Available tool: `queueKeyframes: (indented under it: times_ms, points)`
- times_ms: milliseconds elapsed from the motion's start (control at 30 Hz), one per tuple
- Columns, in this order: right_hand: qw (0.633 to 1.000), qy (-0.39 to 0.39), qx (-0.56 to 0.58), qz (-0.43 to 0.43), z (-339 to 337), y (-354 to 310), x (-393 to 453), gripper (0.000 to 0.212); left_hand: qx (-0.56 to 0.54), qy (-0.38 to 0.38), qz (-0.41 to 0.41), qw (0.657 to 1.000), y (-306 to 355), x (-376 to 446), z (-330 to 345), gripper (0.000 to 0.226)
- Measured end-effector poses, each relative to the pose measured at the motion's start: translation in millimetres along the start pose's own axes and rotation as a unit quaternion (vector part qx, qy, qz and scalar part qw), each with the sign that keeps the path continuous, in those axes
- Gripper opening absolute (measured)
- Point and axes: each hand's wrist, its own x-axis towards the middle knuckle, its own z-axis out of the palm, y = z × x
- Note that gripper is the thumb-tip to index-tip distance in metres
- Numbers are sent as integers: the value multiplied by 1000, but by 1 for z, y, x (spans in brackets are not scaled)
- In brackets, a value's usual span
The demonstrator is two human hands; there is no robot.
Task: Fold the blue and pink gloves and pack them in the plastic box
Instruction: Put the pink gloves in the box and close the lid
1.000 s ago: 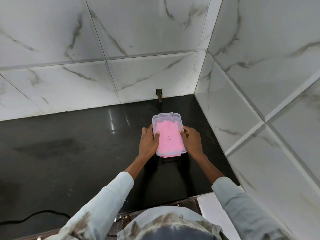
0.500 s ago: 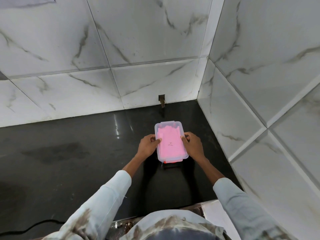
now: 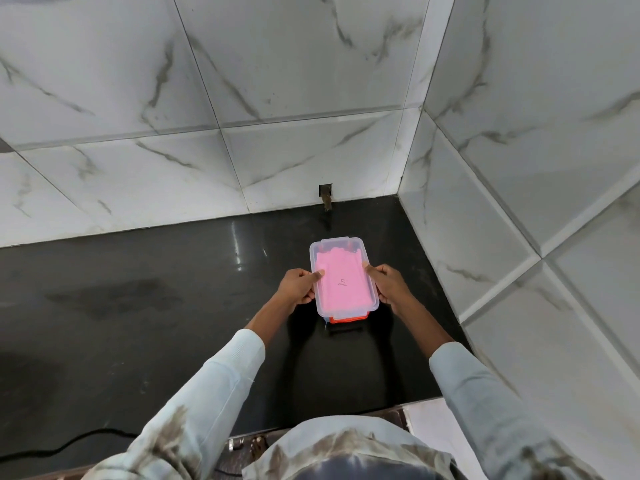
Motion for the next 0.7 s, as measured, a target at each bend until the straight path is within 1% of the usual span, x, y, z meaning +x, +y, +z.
queueKeyframes:
  times_ms: [133, 267, 333, 400, 467, 533, 567, 600, 667, 700]
  points:
    - [997, -30, 40, 61, -3, 8, -5, 57, -12, 2, -4, 1000, -1, 0, 5, 47]
    - [992, -47, 21, 115, -8, 24, -13, 62, -17, 6, 4, 1000, -1, 0, 6, 48]
    - [987, -66, 53, 138, -9, 29, -16, 63, -18, 9, 3, 1000, -1, -2, 7, 48]
    - [983, -72, 89, 142, -8, 32, -18, 61, -14, 11, 5, 1000, -2, -3, 7, 48]
    - [982, -60, 107, 144, -5, 32, -18, 62, 7, 18, 13, 1000, -3, -3, 7, 47]
    - [983, -47, 93, 154, -3, 31, -18, 63, 65, 42, 43, 996, -4, -7, 8, 44]
    - [983, -46, 81, 161, -4, 30, -18, 64, 120, 68, 77, 987, -5, -9, 9, 41]
    - [982, -47, 71, 168, -5, 29, -18, 64, 183, 103, 128, 969, -7, -11, 10, 40]
    - [981, -52, 55, 180, -8, 28, -18, 66, 282, 160, 257, 910, -15, -14, 14, 45]
    - [981, -52, 48, 181, -9, 28, -19, 68, 331, 169, 312, 875, -18, -14, 15, 49]
